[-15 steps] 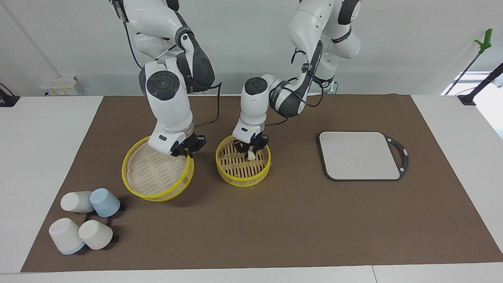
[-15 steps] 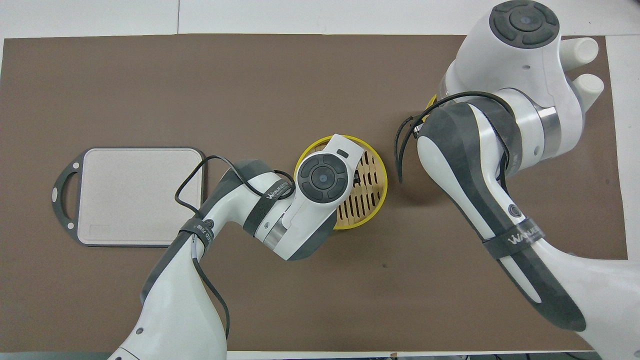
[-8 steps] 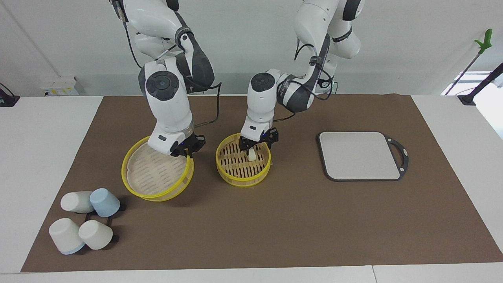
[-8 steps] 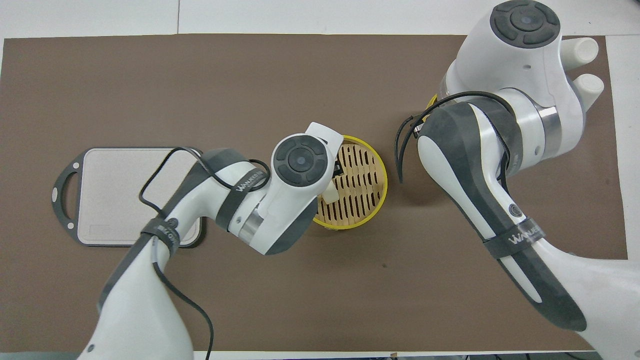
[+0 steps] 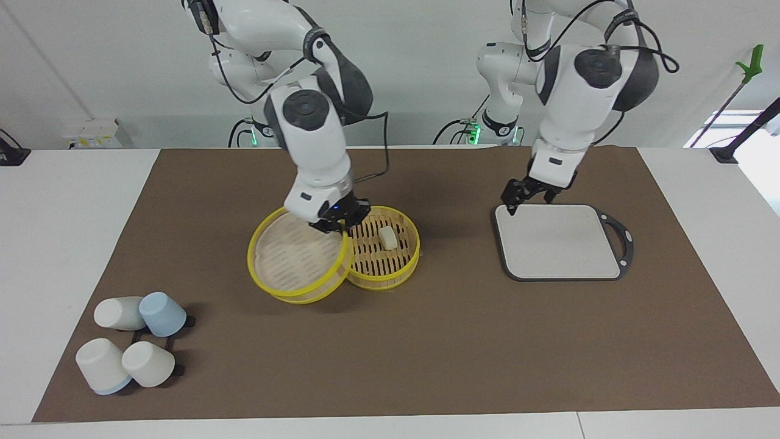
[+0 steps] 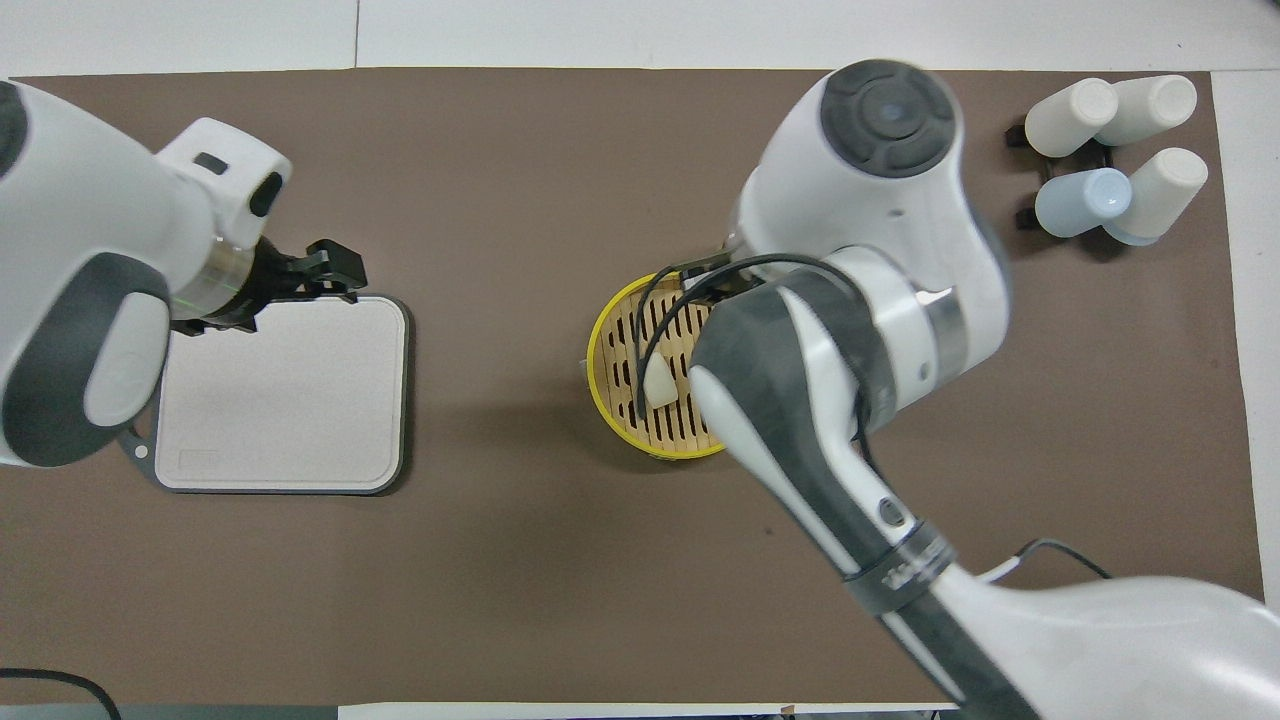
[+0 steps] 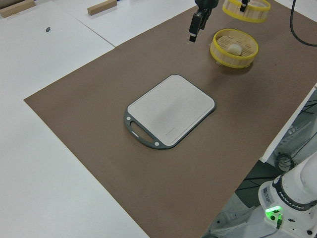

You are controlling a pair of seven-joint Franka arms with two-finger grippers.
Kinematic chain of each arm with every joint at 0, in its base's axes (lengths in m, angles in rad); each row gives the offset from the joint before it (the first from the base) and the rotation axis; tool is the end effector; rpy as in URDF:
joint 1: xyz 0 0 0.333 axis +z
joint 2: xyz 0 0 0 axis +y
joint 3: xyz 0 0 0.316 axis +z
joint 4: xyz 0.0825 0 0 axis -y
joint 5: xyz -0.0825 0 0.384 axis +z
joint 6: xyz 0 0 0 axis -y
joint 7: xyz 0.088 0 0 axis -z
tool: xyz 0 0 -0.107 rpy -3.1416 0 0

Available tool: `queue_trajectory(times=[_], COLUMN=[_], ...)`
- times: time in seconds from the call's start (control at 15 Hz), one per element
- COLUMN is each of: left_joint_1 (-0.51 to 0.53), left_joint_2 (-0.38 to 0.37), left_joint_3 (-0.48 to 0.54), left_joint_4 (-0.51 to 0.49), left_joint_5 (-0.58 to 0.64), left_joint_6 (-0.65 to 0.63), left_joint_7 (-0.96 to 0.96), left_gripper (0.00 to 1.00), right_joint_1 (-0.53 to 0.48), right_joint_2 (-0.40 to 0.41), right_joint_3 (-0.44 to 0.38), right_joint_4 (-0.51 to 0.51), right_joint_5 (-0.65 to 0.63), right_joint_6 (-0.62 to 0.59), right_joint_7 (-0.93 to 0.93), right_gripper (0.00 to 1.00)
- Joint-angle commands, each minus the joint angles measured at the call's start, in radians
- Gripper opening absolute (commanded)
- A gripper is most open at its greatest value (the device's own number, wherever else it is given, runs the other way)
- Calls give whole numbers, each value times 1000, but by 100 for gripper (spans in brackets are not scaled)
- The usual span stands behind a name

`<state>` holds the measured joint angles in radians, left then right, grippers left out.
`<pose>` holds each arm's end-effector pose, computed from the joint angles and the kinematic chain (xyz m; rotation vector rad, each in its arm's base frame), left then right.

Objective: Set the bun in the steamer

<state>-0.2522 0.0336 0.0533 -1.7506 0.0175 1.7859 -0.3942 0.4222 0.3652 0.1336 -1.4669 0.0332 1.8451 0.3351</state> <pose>0.5629 -0.1123 0.5385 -3.1097 -0.2987 -0.0112 0.5754 0.3456 0.4754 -3.0470 -0.3101 0.0302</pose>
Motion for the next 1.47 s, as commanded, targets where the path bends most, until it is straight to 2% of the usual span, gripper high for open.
queue_trajectory(times=[0.0,0.2,0.6,0.8,1.07,1.27,1.4], left_joint_1=[100,177,180,182,200,200,200], left_joint_2=[-44,-70,-112,-127,-127,-113,-104], left_joint_3=[-15,-15,-13,-15,-27,-29,-29], left_joint_4=[-21,-21,-29,-33,-46,-14,-9], left_joint_5=[12,12,12,12,7,2,1], left_joint_6=[-31,-49,-86,-99,-86,-85,-89], left_joint_7=[151,261,276,304,304,305,305], left_gripper=[100,100,100,100,100,100,100], right_joint_1=[165,190,194,199,211,207,208], right_joint_2=[52,72,55,41,38,37,34], right_joint_3=[-8,-5,-5,-5,-5,-5,-5], right_joint_4=[13,25,-56,-111,-145,-167,-208], right_joint_5=[-94,-119,-148,-150,-150,-150,-148], right_joint_6=[28,89,117,170,229,278,347], right_joint_7=[227,278,227,219,222,219,223], right_gripper=[0,0,0,0,0,0,0])
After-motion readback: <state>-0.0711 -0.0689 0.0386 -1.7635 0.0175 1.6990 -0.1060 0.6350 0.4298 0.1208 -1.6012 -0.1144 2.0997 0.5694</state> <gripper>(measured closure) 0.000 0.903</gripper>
